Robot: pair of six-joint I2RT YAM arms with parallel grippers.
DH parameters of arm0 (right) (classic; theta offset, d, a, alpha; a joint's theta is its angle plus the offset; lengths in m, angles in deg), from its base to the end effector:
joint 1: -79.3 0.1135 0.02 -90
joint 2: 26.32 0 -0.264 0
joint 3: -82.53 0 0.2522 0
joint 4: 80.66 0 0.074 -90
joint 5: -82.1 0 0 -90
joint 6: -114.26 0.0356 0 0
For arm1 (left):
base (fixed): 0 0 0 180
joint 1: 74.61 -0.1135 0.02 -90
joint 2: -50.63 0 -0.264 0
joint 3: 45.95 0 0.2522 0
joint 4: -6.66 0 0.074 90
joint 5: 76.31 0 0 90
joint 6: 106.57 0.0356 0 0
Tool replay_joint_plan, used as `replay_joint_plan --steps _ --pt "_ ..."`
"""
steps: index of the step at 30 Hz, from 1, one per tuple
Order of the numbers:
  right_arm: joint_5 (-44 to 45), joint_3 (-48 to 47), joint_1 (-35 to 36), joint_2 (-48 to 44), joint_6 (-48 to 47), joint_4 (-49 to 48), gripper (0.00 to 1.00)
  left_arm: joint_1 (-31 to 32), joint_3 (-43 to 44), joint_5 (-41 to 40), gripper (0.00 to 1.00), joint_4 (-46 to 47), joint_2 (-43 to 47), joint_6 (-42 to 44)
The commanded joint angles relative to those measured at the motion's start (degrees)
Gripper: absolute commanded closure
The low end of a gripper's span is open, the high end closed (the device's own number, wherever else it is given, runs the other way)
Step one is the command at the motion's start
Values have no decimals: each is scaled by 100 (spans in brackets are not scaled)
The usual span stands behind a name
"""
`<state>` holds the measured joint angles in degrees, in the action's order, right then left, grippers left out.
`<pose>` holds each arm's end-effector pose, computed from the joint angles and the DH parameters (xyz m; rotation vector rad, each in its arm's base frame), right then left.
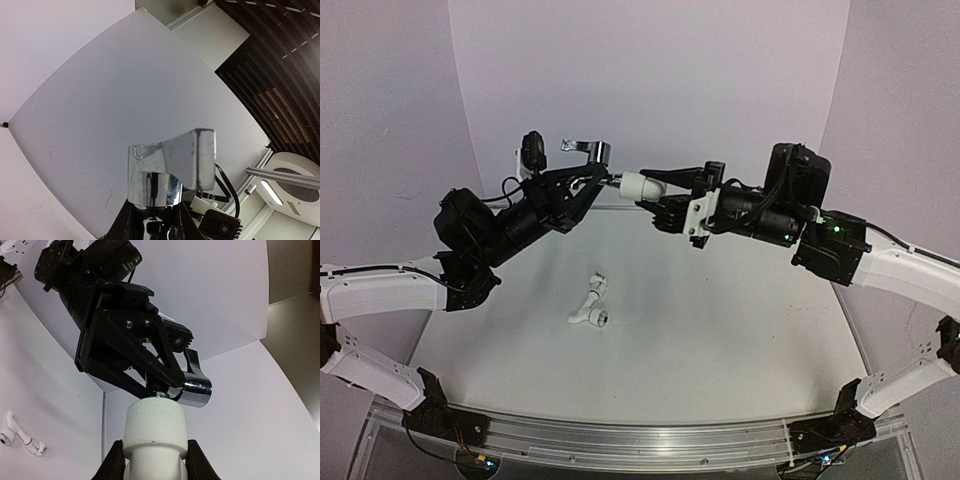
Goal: Install the water faucets
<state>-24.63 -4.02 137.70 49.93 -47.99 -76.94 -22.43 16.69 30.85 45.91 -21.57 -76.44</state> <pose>0.1552 0.2718 0.4274 -1.4090 0.3856 0.0154 0.1645 -0.2291 0.3765 0.2396 1.2664 -1.8859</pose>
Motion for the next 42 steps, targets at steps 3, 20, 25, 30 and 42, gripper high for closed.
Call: replay_joint_plan --steps 3,20,25,30,42 --pt "456 57 139 154 -121 -926 100 133 187 365 100 153 -26 107" --pt "-18 -418 146 189 867 -306 100 134 318 1003 100 -562 -33 532" --pt "78 -698 139 298 1928 -228 100 134 364 1136 100 -515 -112 610" --pt "147 -857 143 349 2899 -103 100 134 382 1228 100 -488 -159 724" --pt "-759 -1487 145 470 5702 424 100 132 447 1551 100 -790 -51 1246"
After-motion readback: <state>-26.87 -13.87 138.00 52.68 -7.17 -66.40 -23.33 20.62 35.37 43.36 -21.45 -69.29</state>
